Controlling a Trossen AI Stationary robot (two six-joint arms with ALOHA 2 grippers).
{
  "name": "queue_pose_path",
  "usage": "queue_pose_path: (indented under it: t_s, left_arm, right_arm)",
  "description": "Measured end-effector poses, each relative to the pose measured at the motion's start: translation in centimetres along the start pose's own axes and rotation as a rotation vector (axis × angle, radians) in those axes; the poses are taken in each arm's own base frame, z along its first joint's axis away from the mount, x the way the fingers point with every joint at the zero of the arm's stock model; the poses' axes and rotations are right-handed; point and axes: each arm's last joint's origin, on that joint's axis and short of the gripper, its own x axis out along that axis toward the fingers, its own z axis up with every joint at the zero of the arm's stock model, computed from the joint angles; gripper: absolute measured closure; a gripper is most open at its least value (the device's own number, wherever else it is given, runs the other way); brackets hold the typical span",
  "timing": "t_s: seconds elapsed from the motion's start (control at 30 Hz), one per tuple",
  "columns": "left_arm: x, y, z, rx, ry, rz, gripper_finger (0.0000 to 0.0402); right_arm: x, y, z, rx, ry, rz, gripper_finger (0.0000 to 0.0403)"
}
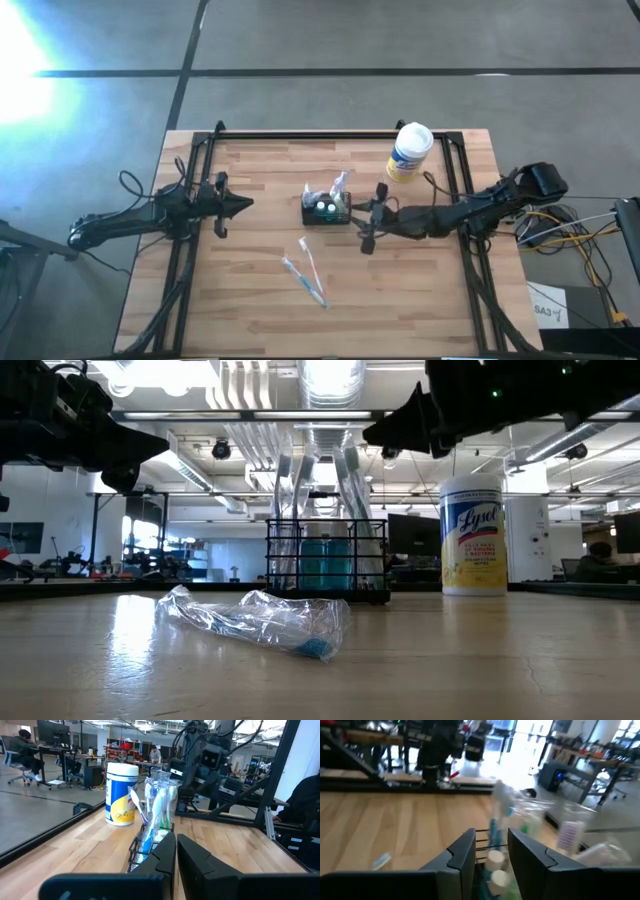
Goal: Pick & Place toothbrushing station
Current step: Put the blue toothbrush into the black wire organizer
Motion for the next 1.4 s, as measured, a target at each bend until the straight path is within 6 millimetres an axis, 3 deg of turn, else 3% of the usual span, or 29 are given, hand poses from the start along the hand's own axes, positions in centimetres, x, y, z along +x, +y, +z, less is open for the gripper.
queue_pose_path:
  t_s: [0.37, 0.5, 0.67, 0.9, 1.17, 1.4]
  left_arm:
    - [0.0, 0.0, 0.0, -0.014, -0.003, -0.001, 0.0381]
    - [0.0, 0.0, 0.0, -0.109, -0.002, -0.001, 0.0381]
    - [0.0, 0.0, 0.0, -0.102, 0.005, -0.003, 0.0381]
    - [0.0, 0.0, -0.4, -0.101, 0.044, -0.023, 0.0381]
    - [0.0, 0.0, -0.8, -0.125, 0.086, -0.031, 0.0381]
    - [0.0, -0.1, -0.6, -0.158, 0.080, -0.041, 0.0381]
  right_arm:
    - [3.3, 4.9, 0.7, 0.056, 0.178, 0.188, 0.0315]
    - [5.4, 7.0, 0.8, 0.080, 0.269, 0.192, 0.0328]
    - [8.5, 9.5, 1.8, 0.072, 0.472, 0.170, 0.0346]
    - [12.7, 13.0, 2.3, 0.093, 0.656, 0.331, 0.0360]
    - [16.4, 14.2, 1.9, 0.086, 0.840, 0.329, 0.0329]
    - [18.8, 14.8, -0.1, 0.133, 1.027, 0.351, 0.0275]
